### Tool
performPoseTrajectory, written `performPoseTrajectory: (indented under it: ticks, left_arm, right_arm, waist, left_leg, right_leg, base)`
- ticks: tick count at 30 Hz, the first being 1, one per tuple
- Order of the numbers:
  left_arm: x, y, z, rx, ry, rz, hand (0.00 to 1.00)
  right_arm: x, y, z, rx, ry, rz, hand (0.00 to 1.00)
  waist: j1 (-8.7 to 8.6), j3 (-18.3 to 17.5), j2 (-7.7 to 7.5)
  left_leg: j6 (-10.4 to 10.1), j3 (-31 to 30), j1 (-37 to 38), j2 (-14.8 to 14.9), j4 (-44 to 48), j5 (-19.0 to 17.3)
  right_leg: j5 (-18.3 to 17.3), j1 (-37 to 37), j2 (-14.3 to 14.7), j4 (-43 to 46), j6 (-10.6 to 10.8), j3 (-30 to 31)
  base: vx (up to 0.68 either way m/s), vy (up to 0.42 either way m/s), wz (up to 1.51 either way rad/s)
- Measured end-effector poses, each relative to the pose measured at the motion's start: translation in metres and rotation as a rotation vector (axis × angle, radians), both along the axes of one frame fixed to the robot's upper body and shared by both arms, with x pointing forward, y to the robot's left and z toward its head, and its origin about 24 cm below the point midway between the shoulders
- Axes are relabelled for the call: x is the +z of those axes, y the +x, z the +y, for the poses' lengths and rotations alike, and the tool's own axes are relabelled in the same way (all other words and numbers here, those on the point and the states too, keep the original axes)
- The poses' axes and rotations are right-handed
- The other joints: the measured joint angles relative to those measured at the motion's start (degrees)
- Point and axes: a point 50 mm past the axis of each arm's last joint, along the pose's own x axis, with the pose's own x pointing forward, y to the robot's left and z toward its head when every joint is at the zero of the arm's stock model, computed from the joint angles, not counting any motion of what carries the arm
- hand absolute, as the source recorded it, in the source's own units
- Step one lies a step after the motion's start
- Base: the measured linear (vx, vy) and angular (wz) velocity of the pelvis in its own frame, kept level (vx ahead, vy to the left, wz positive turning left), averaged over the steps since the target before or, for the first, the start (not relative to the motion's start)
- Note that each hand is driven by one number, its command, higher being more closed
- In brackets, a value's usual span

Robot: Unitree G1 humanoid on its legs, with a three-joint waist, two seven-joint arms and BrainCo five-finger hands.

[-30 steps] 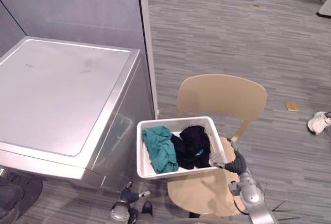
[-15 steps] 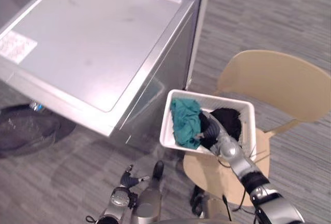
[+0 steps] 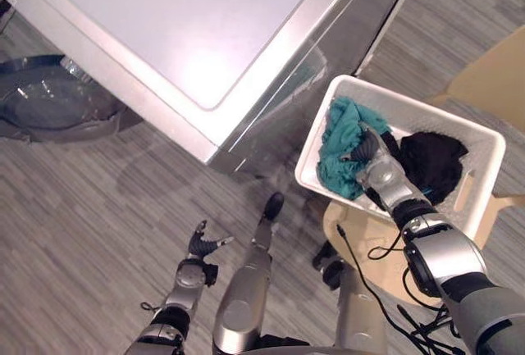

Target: Pick up the laundry basket with both hands and put the clothes into the washing machine.

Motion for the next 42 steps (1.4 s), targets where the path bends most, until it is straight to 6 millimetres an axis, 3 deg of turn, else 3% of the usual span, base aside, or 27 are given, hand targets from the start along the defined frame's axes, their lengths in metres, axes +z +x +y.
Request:
performPoseTrajectory:
  ticks: [6, 11, 16, 19, 22, 27, 30, 31, 32, 34, 35, 37, 40, 41, 42]
  left_arm:
    - [-0.001, 0.000, -0.009, -0.003, -0.026, -0.001, 0.00]
    - [-0.001, 0.000, -0.008, -0.002, -0.023, -0.001, 0.00]
    - [-0.001, -0.001, -0.003, 0.003, -0.011, 0.003, 0.00]
    - [-0.006, -0.010, 0.005, 0.044, -0.012, 0.032, 0.00]
    - [-0.016, -0.026, 0.005, 0.055, -0.015, 0.091, 0.00]
    - [-0.033, -0.059, 0.013, 0.093, -0.008, 0.189, 0.00]
    - [-0.035, -0.061, 0.015, 0.089, -0.001, 0.202, 0.00]
    - [-0.036, -0.062, 0.016, 0.086, 0.006, 0.212, 0.00]
    - [-0.035, -0.062, 0.017, 0.085, 0.009, 0.210, 0.00]
    - [-0.032, -0.059, 0.024, 0.090, 0.025, 0.191, 0.00]
    - [-0.031, -0.059, 0.024, 0.093, 0.023, 0.185, 0.00]
    - [-0.032, -0.061, 0.021, 0.101, 0.008, 0.178, 0.00]
    - [-0.033, -0.069, 0.008, 0.119, -0.046, 0.167, 0.00]
    - [-0.031, -0.064, -0.002, 0.099, -0.071, 0.141, 0.00]
    - [-0.029, -0.061, -0.006, 0.088, -0.081, 0.131, 0.00]
  right_arm:
    - [-0.002, -0.002, 0.001, -0.011, 0.073, -0.014, 1.00]
    - [0.019, -0.003, 0.017, 0.067, 0.133, -0.149, 1.00]
    - [0.030, -0.019, 0.031, 0.128, 0.247, -0.285, 1.00]
    - [0.020, -0.041, 0.046, 0.172, 0.368, -0.319, 1.00]
    - [-0.006, -0.076, 0.058, 0.179, 0.557, -0.306, 1.00]
    - [-0.009, -0.107, 0.089, 0.346, 0.721, -0.300, 1.00]
    - [0.004, -0.112, 0.100, 0.428, 0.777, -0.342, 1.00]
    - [0.006, -0.116, 0.102, 0.445, 0.804, -0.352, 1.00]
    - [0.006, -0.119, 0.103, 0.449, 0.820, -0.356, 1.00]
    - [0.014, -0.123, 0.108, 0.485, 0.847, -0.389, 1.00]
    - [0.016, -0.122, 0.111, 0.499, 0.852, -0.398, 1.00]
    - [0.020, -0.120, 0.118, 0.543, 0.841, -0.397, 1.00]
    - [0.020, -0.122, 0.119, 0.561, 0.824, -0.395, 1.00]
    - [0.020, -0.121, 0.118, 0.563, 0.795, -0.396, 1.00]
    - [0.021, -0.120, 0.118, 0.564, 0.781, -0.400, 1.00]
  waist:
    - [-0.52, 0.25, -0.31]
    - [-1.79, 1.12, -1.78]
    - [-3.46, 0.75, -2.99]
    - [-5.14, -0.58, -4.79]
    - [-6.49, -4.61, -6.46]
    - [-6.65, -10.16, -6.84]
    - [-7.14, -10.37, -6.83]
    - [-8.42, -10.37, -6.82]
    - [-8.45, -10.48, -7.00]
    - [-8.03, -11.42, -8.41]
    - [-7.74, -11.51, -8.29]
    - [-6.00, -11.68, -6.43]
    - [-6.22, -12.07, -4.13]
    - [-6.04, -12.01, -3.49]
    - [-5.95, -12.00, -3.68]
  left_leg:
    - [0.19, 0.70, 0.13, -0.02, -0.03, 0.52]
    - [0.53, 2.99, 1.74, 0.90, -0.03, 0.80]
    - [0.69, 6.11, 5.50, 2.17, -0.15, 0.03]
    - [0.95, 7.88, 6.88, 2.94, -0.10, -0.57]
    - [0.84, 9.93, 9.20, 3.00, -0.08, -1.09]
    - [1.73, 16.11, 14.03, 3.70, -0.09, -4.20]
    - [1.74, 16.47, 15.22, 3.53, -0.11, -5.13]
    - [1.76, 13.83, 15.13, 3.30, -0.11, -4.73]
    - [2.14, 12.70, 15.19, 3.09, -0.09, -4.02]
    - [0.79, 8.45, 12.62, 1.65, 1.97, -2.86]
    - [0.31, 7.50, 11.96, 1.78, 2.23, -2.57]
    - [-0.38, 6.22, 10.50, 4.09, 2.59, -2.75]
    - [-1.88, 2.56, 7.13, 6.30, 3.50, -4.90]
    - [-0.20, 5.80, 6.56, 7.44, 0.96, -9.88]
    - [0.71, 9.27, 5.63, 7.22, 1.65, -9.89]
  right_leg:
    - [-0.51, -0.87, -0.45, 1.63, -0.28, 0.85]
    - [1.05, -0.03, 0.97, -0.26, -0.71, 3.10]
    - [2.33, 3.52, 3.07, -4.01, -0.54, 5.59]
    - [3.13, 5.02, 4.25, -6.21, -0.34, 6.81]
    - [4.28, 7.69, 4.78, -8.55, -0.24, 8.15]
    - [6.62, 10.88, 6.49, -13.09, 0.75, 14.30]
    - [4.81, 10.13, 6.09, -9.00, 1.55, 15.90]
    - [2.33, 9.95, 6.39, -3.76, 1.71, 19.44]
    - [0.36, 9.62, 6.39, -0.56, 1.89, 21.67]
    - [-5.06, 9.50, 6.53, 4.74, 3.14, 27.02]
    - [-5.72, 9.73, 6.98, 4.22, 2.40, 26.82]
    - [-5.22, 10.09, 9.92, 1.54, 0.98, 25.77]
    - [-4.52, 9.23, 12.12, 1.23, -0.79, 20.56]
    - [-1.63, 9.71, 11.64, -2.63, -3.48, 18.02]
    - [-0.32, 9.99, 10.72, -4.25, -3.72, 16.61]
  base:
    - [-0.04, -0.067, -0.04]
    - [-0.01, -0.068, -0.25]
    - [0.00, -0.049, -0.30]
    - [0.04, -0.062, -0.29]
    - [0.10, -0.042, -0.22]
    - [0.05, 0.007, -0.65]
    - [-0.05, -0.027, 0.01]
    - [-0.07, -0.101, 0.88]
    - [-0.03, -0.166, 1.13]
    - [-0.04, -0.231, 1.12]
    - [-0.13, -0.259, 0.77]
    - [-0.16, -0.200, 0.24]
    - [-0.18, -0.176, 0.70]
    - [-0.16, -0.122, 0.70]
    - [-0.13, -0.091, 0.99]
